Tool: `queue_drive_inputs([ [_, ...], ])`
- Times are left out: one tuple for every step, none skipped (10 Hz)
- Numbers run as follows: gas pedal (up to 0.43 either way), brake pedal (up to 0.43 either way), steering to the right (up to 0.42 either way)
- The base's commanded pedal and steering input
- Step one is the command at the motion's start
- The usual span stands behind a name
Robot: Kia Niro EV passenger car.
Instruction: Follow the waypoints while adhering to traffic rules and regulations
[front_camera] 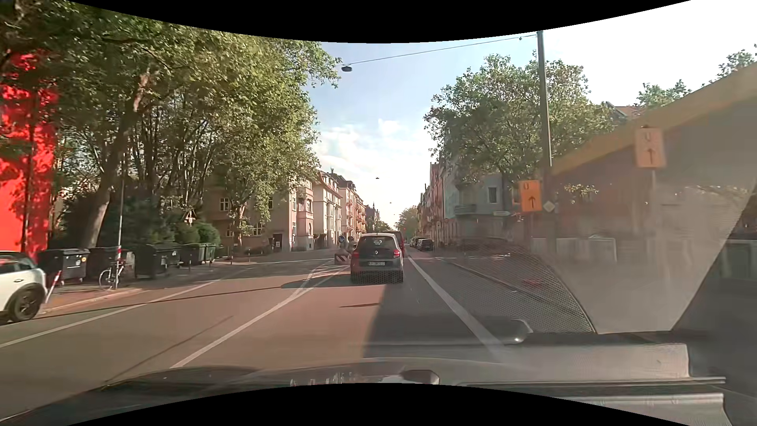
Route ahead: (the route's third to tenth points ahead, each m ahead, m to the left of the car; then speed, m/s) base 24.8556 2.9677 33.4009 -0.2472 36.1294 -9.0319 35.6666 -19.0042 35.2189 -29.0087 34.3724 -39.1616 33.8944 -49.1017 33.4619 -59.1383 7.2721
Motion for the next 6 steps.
queue_drive_inputs([
  [0.0,0.0,0.002],
  [0.0,0.0,-0.002],
  [0.0,0.0,-0.004],
  [0.0,0.0,-0.004],
  [0.0,0.0,-0.004],
  [0.0,0.0,-0.003],
])
